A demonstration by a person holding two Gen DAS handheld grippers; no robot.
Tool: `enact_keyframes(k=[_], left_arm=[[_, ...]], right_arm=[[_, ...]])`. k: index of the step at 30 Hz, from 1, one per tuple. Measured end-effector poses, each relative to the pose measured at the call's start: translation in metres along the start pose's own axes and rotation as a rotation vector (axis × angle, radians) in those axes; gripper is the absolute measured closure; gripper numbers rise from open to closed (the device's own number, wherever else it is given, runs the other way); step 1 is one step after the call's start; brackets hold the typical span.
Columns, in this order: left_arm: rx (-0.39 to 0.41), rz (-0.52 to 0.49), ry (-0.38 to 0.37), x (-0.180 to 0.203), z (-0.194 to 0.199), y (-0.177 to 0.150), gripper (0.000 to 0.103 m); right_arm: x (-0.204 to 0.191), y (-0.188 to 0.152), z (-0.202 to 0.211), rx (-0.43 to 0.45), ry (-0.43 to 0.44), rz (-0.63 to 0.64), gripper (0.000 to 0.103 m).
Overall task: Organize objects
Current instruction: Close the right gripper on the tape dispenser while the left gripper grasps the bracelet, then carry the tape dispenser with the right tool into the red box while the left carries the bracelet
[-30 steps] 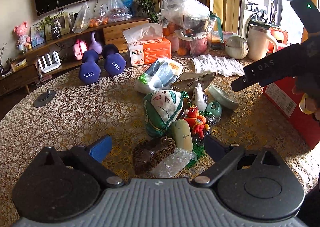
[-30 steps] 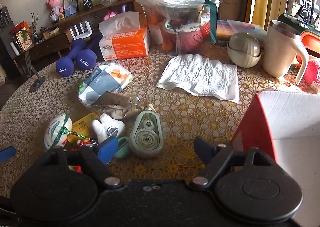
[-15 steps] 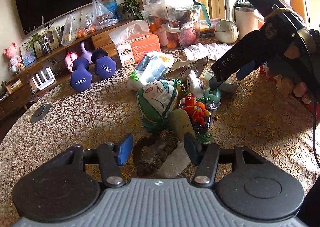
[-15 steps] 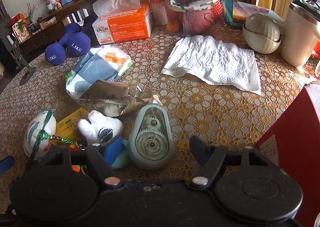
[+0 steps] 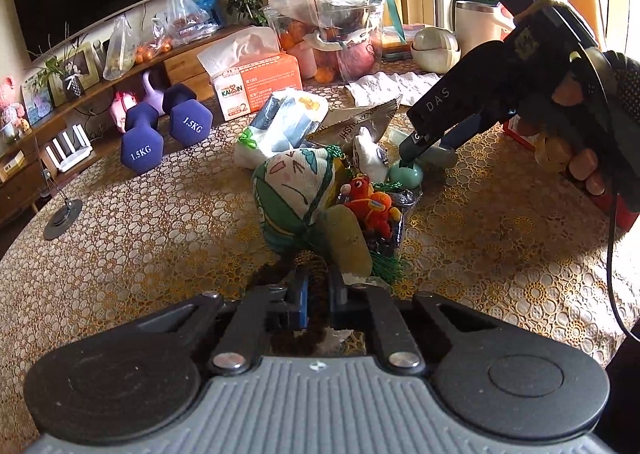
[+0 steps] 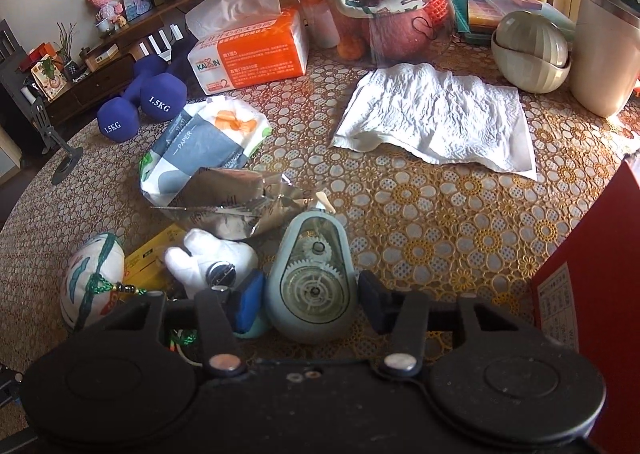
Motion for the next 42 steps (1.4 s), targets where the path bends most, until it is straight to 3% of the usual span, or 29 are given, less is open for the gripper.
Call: enact_keyframes(k=[9, 18, 26, 31, 42], left_arm=[[0.022, 0.146, -0.058, -0.013, 0.021, 0.012, 0.095], [0.061, 0.209, -0.114, -0.008, 0.06, 0.035, 0.095], [0.087, 0.117, -0.155, 0.034, 0.094, 0.067, 0.095], [0.112, 0.095, -0.218, 0.068, 0.105, 0.092, 0.095], [0.086, -0.02, -0.294, 0.157, 0.08, 0.142, 0.095]], right_arm=[[0.014, -0.007, 0.027, 0.014, -0.014, -0.036, 0.053], [0.032, -0.018, 0.092, 0.067, 0.028, -0.041, 0.053], [0.061, -0.031, 0.167, 0.152, 0.063, -0.025, 0.053], [0.087, -0.039, 0.201, 0.194, 0.06, -0.04, 0.053], [0.165, -0.064, 0.23, 0.242, -0.056, -0.109, 0.053]])
Point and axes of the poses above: each gripper's, at about its wrist camera, not at the fingertips, and z roughly against the way its jaws point, x to its right, y to its top, the point moved 4 cm from there along -z, roughly the way its jaws point, and after that the axes turned 15 degrees about -y, right-handed, at the moved point
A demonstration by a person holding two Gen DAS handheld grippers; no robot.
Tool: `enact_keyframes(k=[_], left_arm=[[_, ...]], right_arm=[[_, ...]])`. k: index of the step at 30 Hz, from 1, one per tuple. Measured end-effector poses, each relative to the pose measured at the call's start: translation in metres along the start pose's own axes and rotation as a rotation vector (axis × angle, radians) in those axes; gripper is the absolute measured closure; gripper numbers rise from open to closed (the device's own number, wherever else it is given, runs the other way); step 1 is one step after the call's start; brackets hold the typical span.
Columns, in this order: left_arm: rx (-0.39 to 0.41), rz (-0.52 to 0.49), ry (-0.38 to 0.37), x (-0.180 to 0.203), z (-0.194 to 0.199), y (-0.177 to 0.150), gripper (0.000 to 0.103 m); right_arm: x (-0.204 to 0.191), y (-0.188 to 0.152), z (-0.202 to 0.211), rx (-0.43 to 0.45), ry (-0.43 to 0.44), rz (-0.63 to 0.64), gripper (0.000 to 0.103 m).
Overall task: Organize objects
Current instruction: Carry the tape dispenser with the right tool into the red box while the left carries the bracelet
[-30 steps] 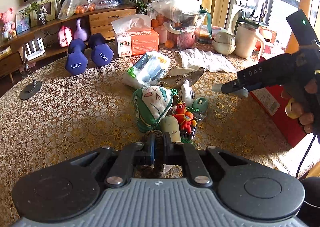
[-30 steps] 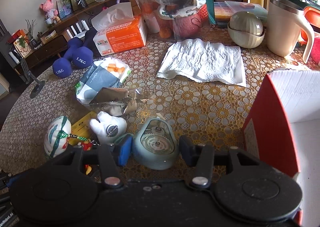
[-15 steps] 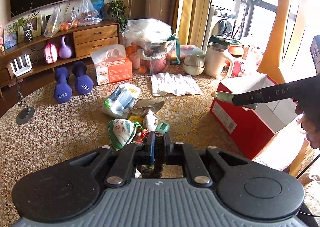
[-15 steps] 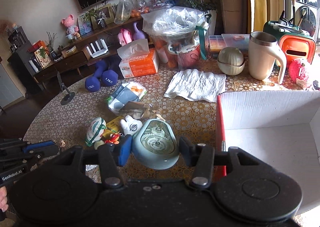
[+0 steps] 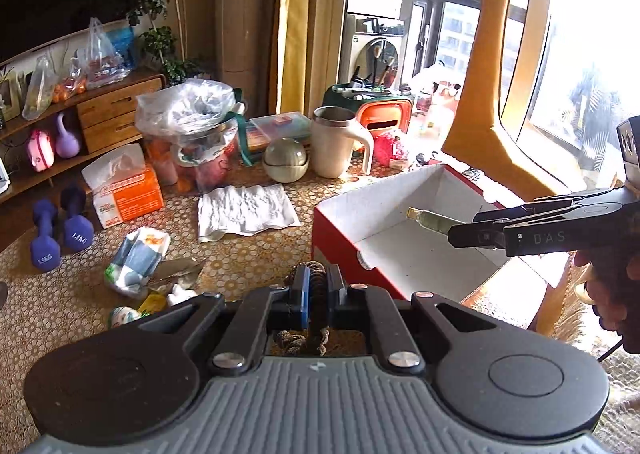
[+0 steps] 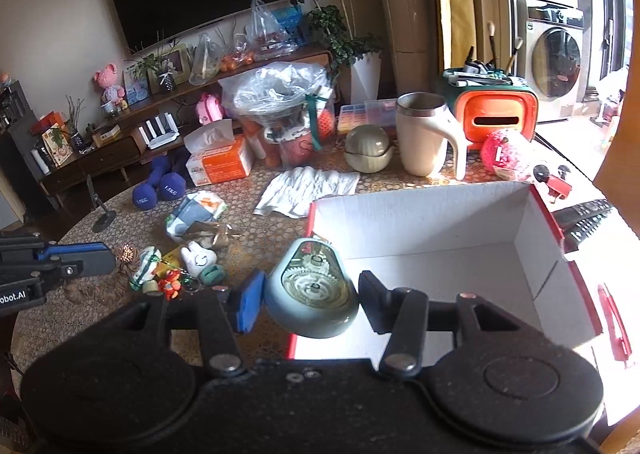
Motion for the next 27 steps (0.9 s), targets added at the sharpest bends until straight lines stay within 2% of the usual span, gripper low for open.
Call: enact_keyframes(k=[7, 12, 18, 27], left_arm=[[-0.057, -0.042, -0.045, 0.042, -0.063, 0.025, 0.095], [-0.109, -0.043, -0.053, 0.057, -0.115, 0.037, 0.095], [-0.18, -0.035, -0.04, 0.066, -0.178, 0.045, 0.095], [-0.301, -0.013, 0.01, 0.059, -0.262, 0.037, 0.095]], right_arm=[[0.049, -0.009, -0.005, 0.001, -0.071, -0.019, 0.053], [0.078, -0.015, -0.018, -0.013, -0.103, -0.023, 0.053], [0.102, -0.02, -0.045, -0.055, -0.139, 0.009, 0.053], [0.117, -0.03, -0.096, -0.12, -0.154, 0.058, 0.054]])
Point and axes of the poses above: each gripper's, at about its wrist camera, not at the fingertips, and z roughly against the way its jaws point, x to its right, y to its top, the point moved 4 cm from there along -z, roughly the way its jaws point, and after that the axes turned 15 degrees about -y, right-handed, at the moved point
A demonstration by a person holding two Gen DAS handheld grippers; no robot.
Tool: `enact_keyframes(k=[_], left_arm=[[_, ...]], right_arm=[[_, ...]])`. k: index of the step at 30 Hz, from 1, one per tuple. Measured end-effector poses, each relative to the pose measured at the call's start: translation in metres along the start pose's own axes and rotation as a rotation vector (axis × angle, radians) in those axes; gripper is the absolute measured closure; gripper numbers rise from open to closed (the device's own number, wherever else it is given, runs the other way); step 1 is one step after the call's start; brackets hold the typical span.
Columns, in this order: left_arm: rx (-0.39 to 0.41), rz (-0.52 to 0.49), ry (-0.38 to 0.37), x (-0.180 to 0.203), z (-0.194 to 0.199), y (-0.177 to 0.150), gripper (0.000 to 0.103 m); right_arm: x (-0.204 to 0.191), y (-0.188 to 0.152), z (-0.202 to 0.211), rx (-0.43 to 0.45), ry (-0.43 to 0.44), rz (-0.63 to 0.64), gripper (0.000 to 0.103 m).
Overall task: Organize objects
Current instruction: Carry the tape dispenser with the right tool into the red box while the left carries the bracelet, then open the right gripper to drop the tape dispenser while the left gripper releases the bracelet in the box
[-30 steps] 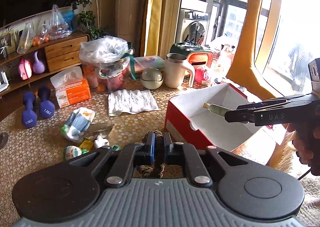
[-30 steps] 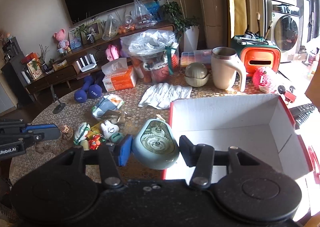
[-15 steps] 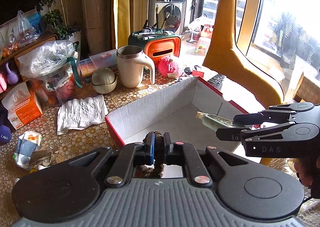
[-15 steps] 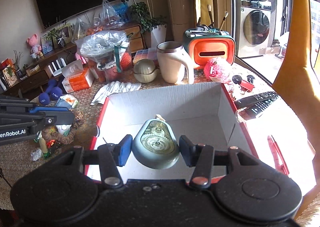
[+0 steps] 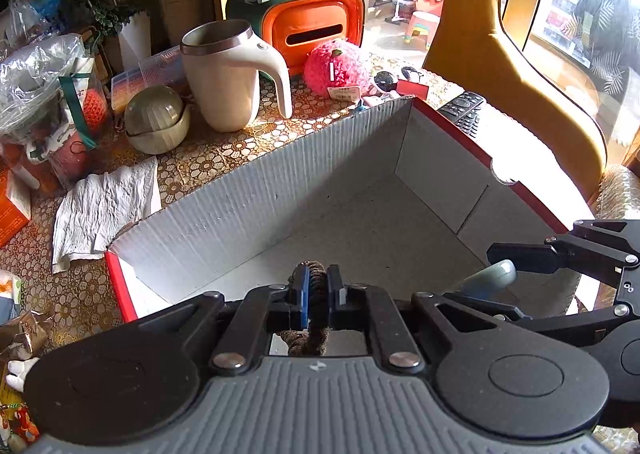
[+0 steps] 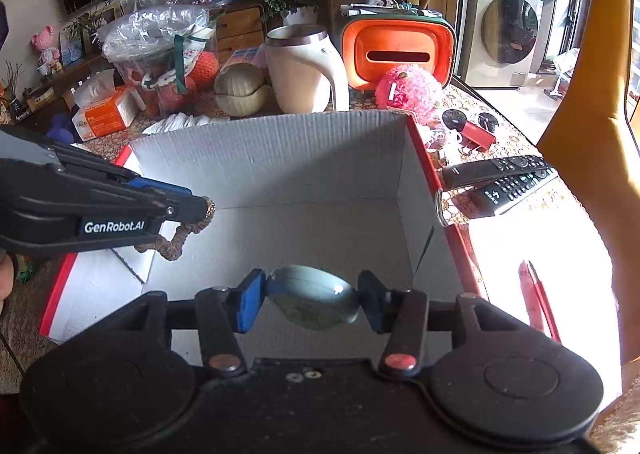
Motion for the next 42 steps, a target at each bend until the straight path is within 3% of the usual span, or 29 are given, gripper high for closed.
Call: enact_keyframes(k=[10, 23, 27, 33, 42], left_arm=[[-0.108, 0.026, -0.013, -0.009, -0.052, 0.003, 0.095], [-0.212, 0.055, -0.06, -0.008, -0.078, -0.01, 0.094], [-0.202, 0.079, -0.065, -0.011, -0.073, -0.008, 0.09], [-0.171, 0.085, -0.058, -0.014, -0.06, -0.005, 0.077], [-0.096, 0.079, -0.084, -0.014, -0.012, -0.004, 0.077]], right_arm=[[-0.003, 0.008, -0.022, 0.005, 0.023, 0.071, 0.054], [0.006, -0.006, -0.021, -0.051, 0.05, 0.115, 0.053], [0.003, -0.01, -0.023, -0.069, 0.038, 0.122, 0.052], [0.002, -0.01, -0.015, -0.06, 0.056, 0.104, 0.04], [0.002, -0.007, 0.013, -0.03, 0.063, 0.069, 0.038]])
Point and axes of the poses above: each gripper's, at about its wrist camera, not at the fingertips, and z roughly against the way its jaws point, x to its right, y to its top, the point moved 4 cm from there along -z, roughly the way its jaws point, and after that the axes turned 15 degrees about -y, right-handed, at the moved point
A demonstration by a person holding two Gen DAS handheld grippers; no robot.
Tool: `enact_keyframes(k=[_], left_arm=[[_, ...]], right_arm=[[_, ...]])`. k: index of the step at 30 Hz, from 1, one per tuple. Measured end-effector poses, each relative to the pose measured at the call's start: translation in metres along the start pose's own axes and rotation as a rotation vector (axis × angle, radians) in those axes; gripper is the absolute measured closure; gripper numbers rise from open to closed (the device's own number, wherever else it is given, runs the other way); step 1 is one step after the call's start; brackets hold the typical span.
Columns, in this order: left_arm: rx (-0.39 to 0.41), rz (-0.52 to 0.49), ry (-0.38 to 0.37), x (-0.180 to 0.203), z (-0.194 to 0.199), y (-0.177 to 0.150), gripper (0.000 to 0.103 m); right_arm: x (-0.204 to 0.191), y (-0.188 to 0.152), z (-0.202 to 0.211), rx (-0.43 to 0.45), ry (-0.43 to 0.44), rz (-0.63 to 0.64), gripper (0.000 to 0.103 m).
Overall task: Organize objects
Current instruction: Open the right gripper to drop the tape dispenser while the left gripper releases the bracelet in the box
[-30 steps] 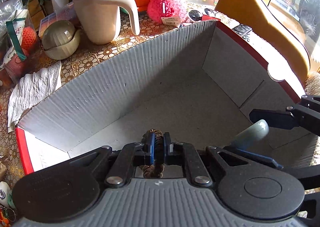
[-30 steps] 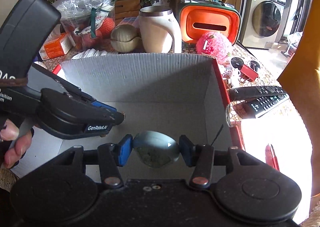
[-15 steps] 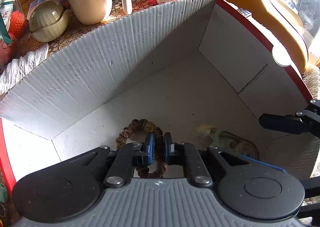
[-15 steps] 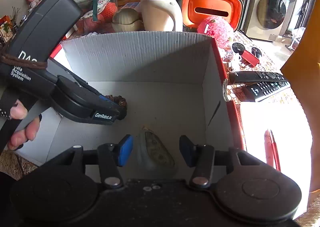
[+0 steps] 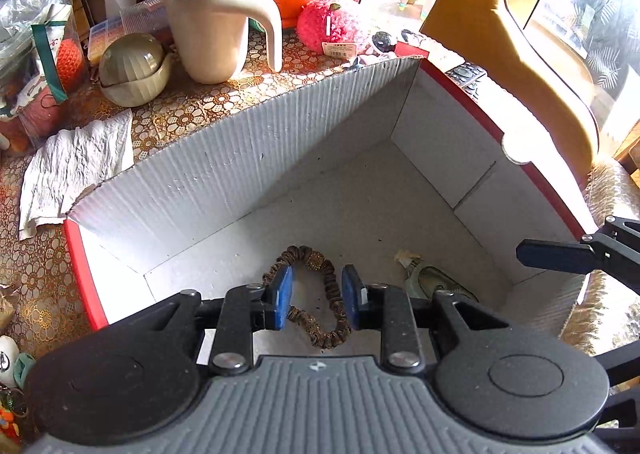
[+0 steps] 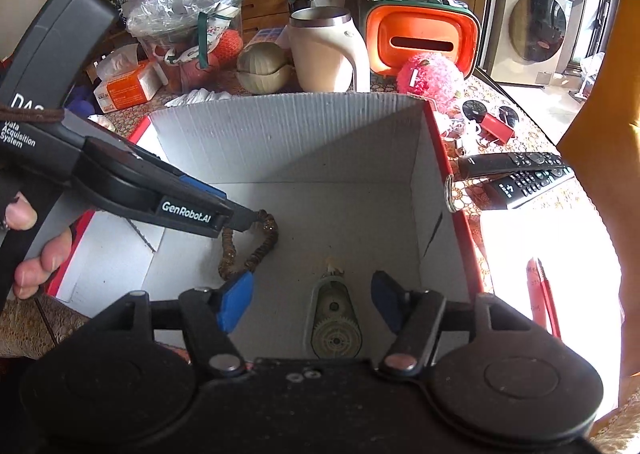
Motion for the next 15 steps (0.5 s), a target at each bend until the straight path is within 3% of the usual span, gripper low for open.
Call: enact_keyframes(k=[15], left_arm=[[0.145, -0.03, -0.042, 0.009, 0.117, -0.045, 0.074]], right_arm=[[-0.027, 0.002, 0.068, 0.09, 0.014, -0.035, 0.031]])
Point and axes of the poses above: each gripper's, at about its wrist camera, not at the fingertips, and z roughly against the way its jaws point, x to its right, y to its top, the point moved 4 cm from there along -z, roughly the way its jaws point, and after that the axes turned 15 degrees about -y, right-handed, at the moved point
